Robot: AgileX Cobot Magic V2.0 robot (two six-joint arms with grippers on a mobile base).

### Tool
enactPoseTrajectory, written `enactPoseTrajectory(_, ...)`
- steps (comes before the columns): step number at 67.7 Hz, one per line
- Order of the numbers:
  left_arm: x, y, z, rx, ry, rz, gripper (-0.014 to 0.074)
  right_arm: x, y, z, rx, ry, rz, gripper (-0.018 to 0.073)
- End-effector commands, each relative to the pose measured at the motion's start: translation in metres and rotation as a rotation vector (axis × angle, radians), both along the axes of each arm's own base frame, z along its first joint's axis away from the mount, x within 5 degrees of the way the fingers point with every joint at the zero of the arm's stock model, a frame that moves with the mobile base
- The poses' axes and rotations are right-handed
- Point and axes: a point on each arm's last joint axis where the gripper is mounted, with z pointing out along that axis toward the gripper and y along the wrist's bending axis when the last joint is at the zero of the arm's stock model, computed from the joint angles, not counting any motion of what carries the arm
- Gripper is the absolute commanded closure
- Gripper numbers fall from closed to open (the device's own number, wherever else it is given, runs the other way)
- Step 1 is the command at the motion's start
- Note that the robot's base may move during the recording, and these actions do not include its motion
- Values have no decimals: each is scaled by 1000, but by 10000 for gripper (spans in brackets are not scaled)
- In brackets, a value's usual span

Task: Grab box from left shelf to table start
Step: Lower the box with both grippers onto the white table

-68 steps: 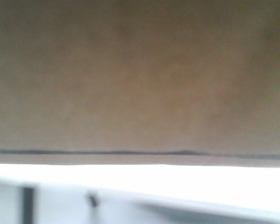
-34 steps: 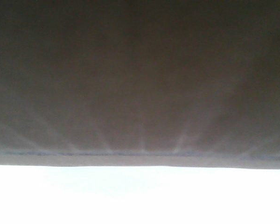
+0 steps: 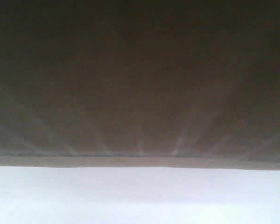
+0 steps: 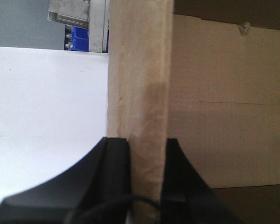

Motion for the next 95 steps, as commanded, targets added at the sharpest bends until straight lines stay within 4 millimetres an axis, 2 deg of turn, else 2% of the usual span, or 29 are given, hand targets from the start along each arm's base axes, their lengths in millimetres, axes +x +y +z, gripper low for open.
enactPoseTrajectory(1,-2,-3,26,-117,-176,-36,697,3,-4,21,5,-155,-48,500)
enactPoseTrajectory(82,-1,-4,27,-132,-175,-49,697,3,-4,22,9,-167,-50,500)
enactPoseTrajectory(88,3,-5,29,-128,-168,-46,696,7,-4,24,11,-164,-52,500)
enactPoseTrajectory(95,15,-8,40,-121,-140,-45,696,23,-2,30,1,-105,-49,500)
